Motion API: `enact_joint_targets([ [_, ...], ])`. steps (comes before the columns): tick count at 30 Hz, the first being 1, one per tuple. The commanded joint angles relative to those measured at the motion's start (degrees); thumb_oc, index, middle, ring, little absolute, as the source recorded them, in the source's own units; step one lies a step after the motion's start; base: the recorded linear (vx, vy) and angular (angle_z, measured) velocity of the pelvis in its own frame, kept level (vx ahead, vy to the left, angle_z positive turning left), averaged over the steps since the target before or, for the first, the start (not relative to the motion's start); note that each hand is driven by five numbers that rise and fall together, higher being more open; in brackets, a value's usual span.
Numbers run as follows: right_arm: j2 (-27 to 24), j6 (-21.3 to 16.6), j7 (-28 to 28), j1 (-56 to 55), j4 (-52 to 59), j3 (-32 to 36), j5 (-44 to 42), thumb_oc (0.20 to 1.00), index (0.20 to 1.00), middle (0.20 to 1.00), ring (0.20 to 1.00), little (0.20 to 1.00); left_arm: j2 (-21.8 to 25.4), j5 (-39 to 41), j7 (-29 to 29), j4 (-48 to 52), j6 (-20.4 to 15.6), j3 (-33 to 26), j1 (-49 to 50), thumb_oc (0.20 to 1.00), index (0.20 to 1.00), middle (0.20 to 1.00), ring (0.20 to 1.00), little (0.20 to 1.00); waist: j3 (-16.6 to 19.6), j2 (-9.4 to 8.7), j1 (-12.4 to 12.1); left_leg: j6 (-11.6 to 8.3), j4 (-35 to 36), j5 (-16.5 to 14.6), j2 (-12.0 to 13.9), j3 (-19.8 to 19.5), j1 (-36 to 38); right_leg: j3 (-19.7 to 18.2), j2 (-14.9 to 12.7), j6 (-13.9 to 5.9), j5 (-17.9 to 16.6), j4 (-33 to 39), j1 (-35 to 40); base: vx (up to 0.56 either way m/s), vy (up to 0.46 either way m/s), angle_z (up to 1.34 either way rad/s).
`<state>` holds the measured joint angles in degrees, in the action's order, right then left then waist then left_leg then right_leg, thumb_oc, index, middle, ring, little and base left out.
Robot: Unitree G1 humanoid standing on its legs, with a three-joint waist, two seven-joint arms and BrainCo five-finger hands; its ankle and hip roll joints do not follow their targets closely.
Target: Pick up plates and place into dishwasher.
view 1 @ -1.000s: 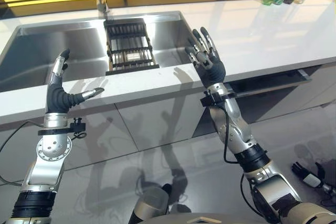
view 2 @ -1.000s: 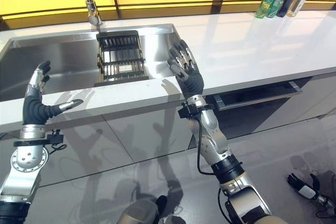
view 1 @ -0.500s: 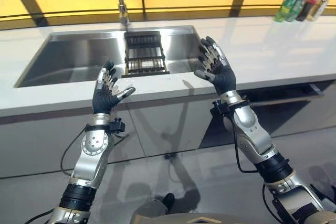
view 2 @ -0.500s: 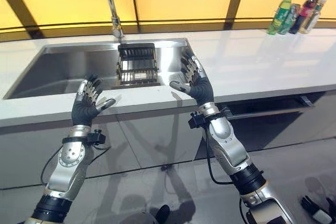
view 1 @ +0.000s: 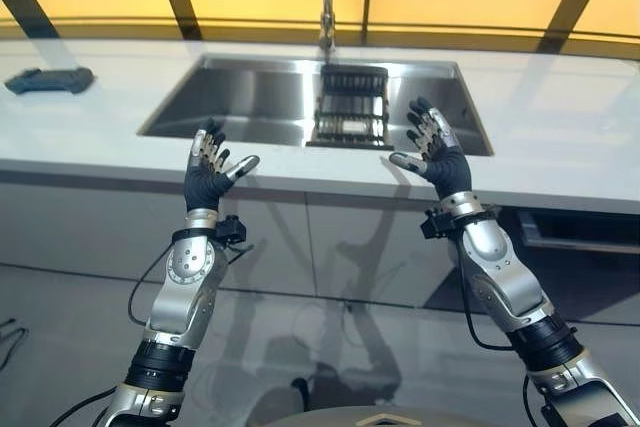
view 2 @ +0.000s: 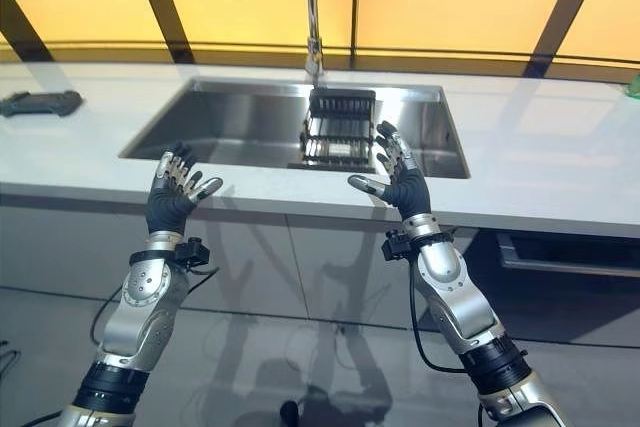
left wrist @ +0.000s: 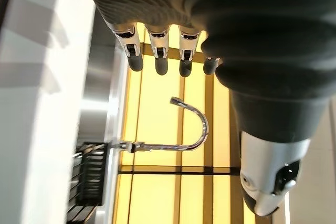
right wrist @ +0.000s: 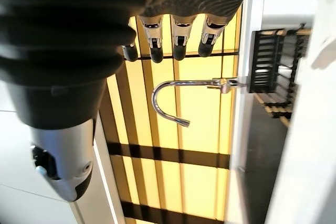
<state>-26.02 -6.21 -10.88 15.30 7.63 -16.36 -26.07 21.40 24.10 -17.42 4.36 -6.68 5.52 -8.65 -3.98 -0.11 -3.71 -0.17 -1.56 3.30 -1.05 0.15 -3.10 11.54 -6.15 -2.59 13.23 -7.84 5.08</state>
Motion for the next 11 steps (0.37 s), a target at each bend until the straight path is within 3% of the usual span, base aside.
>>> enact_joint_targets([
  [1,0.85,-3.6,0.61,0.09,2.09,2.44,-0.1,1.0,1.0,1.0,1.0,1.0,1.15,0.66,-0.03,0.67,-1.77,-0.41,-1.7,1.0,1.0,1.0,1.0,1.0,3.41,-1.08,-0.66,-4.97,3.32,-0.97,4.65,0.01,1.88,0.11,0.8,-0.9,-14.47,11.61,-1.81,0.03,0.121,0.17],
  [6,2.21,-2.41,1.09,-0.72,2.06,2.8,1.14,1.0,1.0,1.0,1.0,1.0,1.09,1.09,0.44,2.22,-1.67,-1.82,-0.57,1.0,1.0,1.0,1.0,1.0,4.67,-0.08,-0.9,-5.05,6.16,-0.48,4.77,0.54,3.32,1.17,-0.62,-2.38,-15.25,12.7,-1.48,0.04,0.096,-0.02],
  [11,2.23,-2.17,-0.16,-3.19,4.26,3.61,0.98,1.0,1.0,1.0,1.0,1.0,1.7,0.54,1.98,3.97,-0.92,-2.0,0.47,1.0,1.0,1.0,1.0,1.0,5.19,-0.2,-0.62,-4.62,6.29,-0.95,4.65,1.39,4.27,1.28,-1.01,-2.87,-15.23,12.46,-1.17,0.02,0.019,-0.03],
])
